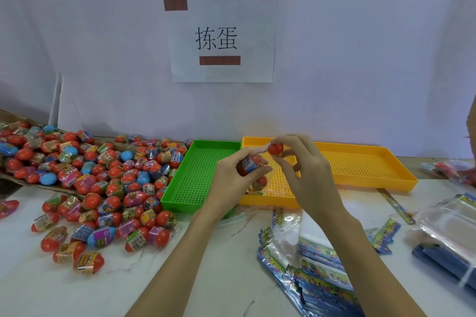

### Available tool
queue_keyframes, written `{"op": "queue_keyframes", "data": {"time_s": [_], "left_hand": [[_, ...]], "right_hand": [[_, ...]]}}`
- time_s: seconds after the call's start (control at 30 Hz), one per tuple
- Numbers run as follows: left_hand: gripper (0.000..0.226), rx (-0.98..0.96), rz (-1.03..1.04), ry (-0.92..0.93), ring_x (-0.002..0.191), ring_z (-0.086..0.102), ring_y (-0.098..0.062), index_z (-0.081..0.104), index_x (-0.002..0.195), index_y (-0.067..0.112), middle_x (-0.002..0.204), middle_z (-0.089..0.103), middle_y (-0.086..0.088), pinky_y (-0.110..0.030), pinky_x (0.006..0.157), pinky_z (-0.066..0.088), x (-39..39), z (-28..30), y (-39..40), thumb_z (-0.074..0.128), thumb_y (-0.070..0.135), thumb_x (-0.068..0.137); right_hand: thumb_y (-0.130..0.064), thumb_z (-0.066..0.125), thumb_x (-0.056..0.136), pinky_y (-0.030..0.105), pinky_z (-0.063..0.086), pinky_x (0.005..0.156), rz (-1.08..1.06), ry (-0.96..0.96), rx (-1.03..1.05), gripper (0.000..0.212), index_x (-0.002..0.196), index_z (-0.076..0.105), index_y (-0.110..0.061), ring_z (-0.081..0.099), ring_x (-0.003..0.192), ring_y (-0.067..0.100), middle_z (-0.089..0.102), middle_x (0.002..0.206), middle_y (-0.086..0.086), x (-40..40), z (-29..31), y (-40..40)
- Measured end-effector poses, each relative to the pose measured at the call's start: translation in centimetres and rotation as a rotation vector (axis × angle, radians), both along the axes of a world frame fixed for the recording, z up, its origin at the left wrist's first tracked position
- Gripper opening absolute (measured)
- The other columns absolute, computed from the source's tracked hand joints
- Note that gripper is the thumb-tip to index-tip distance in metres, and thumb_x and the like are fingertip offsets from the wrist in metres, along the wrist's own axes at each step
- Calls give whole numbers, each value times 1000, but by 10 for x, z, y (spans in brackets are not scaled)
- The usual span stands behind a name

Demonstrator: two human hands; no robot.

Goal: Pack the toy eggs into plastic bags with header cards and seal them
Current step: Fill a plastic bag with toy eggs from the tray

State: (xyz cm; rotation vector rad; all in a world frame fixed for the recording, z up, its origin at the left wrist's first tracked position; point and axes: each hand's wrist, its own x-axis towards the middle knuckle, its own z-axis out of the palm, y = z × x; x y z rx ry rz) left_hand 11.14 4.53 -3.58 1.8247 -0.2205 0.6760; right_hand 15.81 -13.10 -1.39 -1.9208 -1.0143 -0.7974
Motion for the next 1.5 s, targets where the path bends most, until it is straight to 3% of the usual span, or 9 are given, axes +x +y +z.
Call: {"op": "queue_keyframes", "data": {"time_s": [0.13, 0.3, 0.5, 0.67, 0.8, 0.93, 1.1, 1.37, 1.5], "left_hand": [[27, -3, 29, 4, 86, 73, -11, 76, 112, 21, 98, 77, 9, -18, 77, 55, 1, 0, 1, 84, 26, 87], [37, 4, -7, -2, 94, 73, -9, 73, 125, 26, 102, 77, 11, -19, 84, 56, -1, 1, -1, 82, 22, 89], [39, 18, -41, 60, 92, 73, -7, 68, 135, 26, 107, 77, 12, -14, 79, 54, -1, 0, 1, 75, 27, 96], [45, 89, -21, 59, 103, 70, -7, 60, 141, 38, 125, 71, 10, -15, 85, 54, -2, 3, 2, 69, 39, 97], [45, 71, -44, 59, 110, 69, -5, 63, 142, 29, 131, 70, 7, -14, 88, 53, -2, 2, 2, 71, 33, 97], [39, 56, -42, 65, 100, 69, -3, 67, 136, 27, 121, 72, 9, -12, 81, 51, -3, 4, 1, 71, 30, 97], [28, 46, -49, 80, 83, 67, 5, 68, 123, 40, 100, 71, 26, -9, 71, 49, -7, 7, 0, 71, 33, 96], [33, -16, -83, 109, 81, 71, -3, 74, 124, 25, 99, 76, 13, -16, 70, 52, -5, 8, -1, 74, 36, 93], [25, -83, -81, 87, 82, 72, -5, 73, 118, 34, 100, 77, 12, -18, 68, 55, -6, 12, -1, 75, 26, 95]], "right_hand": [[-10, 69, 97, 32, 60, 73, 32, 23, -51, 26, 122, 64, -16, 67, 97, 10, 61, 120, -4, -2, 1, -1], [-14, 72, 95, 23, 58, 66, 4, 56, 33, 25, 118, 63, -15, 68, 93, 7, 65, 113, -1, -7, 2, 1], [-3, 73, 93, 16, 56, 73, -27, 41, 45, 27, 116, 64, -12, 65, 93, 7, 60, 113, 1, -6, 3, 0], [-15, 73, 95, 10, 49, 67, -26, 99, -31, 24, 117, 64, -18, 68, 94, 5, 69, 110, -7, -6, 2, -3], [-21, 75, 94, 10, 48, 64, -6, 187, 10, 28, 118, 63, -20, 69, 88, 0, 71, 106, -13, -9, 6, -4], [-16, 75, 94, 16, 48, 61, 56, 284, 27, 29, 119, 60, -19, 68, 86, 5, 70, 104, -11, -9, 6, -4], [-21, 73, 95, 18, 51, 62, 44, 303, -46, 28, 120, 61, -18, 67, 88, 2, 69, 104, -10, -12, 8, -6], [-14, 67, 98, 12, 49, 73, 19, 277, -84, 18, 117, 69, -15, 65, 94, 8, 68, 110, -5, -10, 8, -7], [-8, 70, 95, 10, 44, 73, 78, 230, -168, 39, 132, 64, -20, 60, 99, 5, 65, 116, -10, -9, 7, -8]]}}
